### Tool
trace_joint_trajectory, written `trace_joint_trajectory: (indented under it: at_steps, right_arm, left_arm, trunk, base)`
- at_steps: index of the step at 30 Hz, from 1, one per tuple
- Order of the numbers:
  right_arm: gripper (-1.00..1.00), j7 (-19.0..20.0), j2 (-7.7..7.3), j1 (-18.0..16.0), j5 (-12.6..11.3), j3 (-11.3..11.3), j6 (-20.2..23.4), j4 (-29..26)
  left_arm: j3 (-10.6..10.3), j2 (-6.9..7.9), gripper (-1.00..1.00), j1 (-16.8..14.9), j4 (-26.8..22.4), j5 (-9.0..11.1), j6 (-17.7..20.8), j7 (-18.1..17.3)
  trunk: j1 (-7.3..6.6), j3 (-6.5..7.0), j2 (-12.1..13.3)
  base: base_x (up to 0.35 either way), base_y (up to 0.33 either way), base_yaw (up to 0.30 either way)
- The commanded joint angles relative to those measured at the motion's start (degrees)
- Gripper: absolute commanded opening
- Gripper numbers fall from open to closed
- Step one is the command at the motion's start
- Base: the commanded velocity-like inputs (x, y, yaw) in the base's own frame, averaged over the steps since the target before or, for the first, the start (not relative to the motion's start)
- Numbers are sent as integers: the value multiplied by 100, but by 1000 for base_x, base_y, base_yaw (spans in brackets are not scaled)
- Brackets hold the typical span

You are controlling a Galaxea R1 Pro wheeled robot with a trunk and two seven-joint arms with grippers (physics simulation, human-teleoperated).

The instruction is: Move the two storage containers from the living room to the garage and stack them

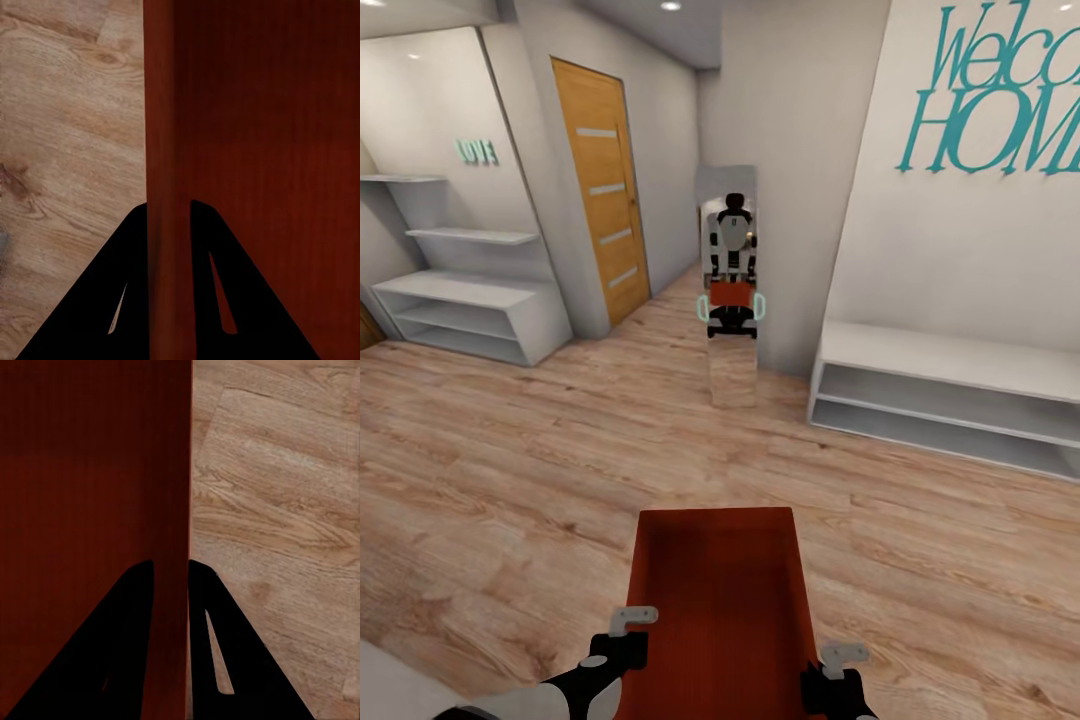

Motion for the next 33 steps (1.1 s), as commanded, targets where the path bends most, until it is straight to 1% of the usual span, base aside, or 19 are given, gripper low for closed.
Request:
trace_joint_trajectory:
  at_steps: [1,5,13,33]
  right_arm:
    - [-100,17,-70,1,200,138,-15,20]
    - [-100,7,-70,1,200,138,-8,20]
    - [-100,20,-70,2,200,138,-15,20]
    - [-100,5,-70,3,200,138,-10,20]
  left_arm:
    - [143,-7,-100,-19,16,-87,-26,-36]
    - [143,-7,-100,-18,16,-87,-26,-36]
    - [143,-7,-100,-22,16,-87,-26,-36]
    - [143,-7,-100,-19,16,-87,-26,-36]
  trunk:
    - [6,-11,-11]
    - [6,-11,-11]
    - [6,-11,-11]
    - [6,-11,-11]
  base:
    - [317,97,0]
    - [316,97,19]
    - [317,96,168]
    - [317,91,10]
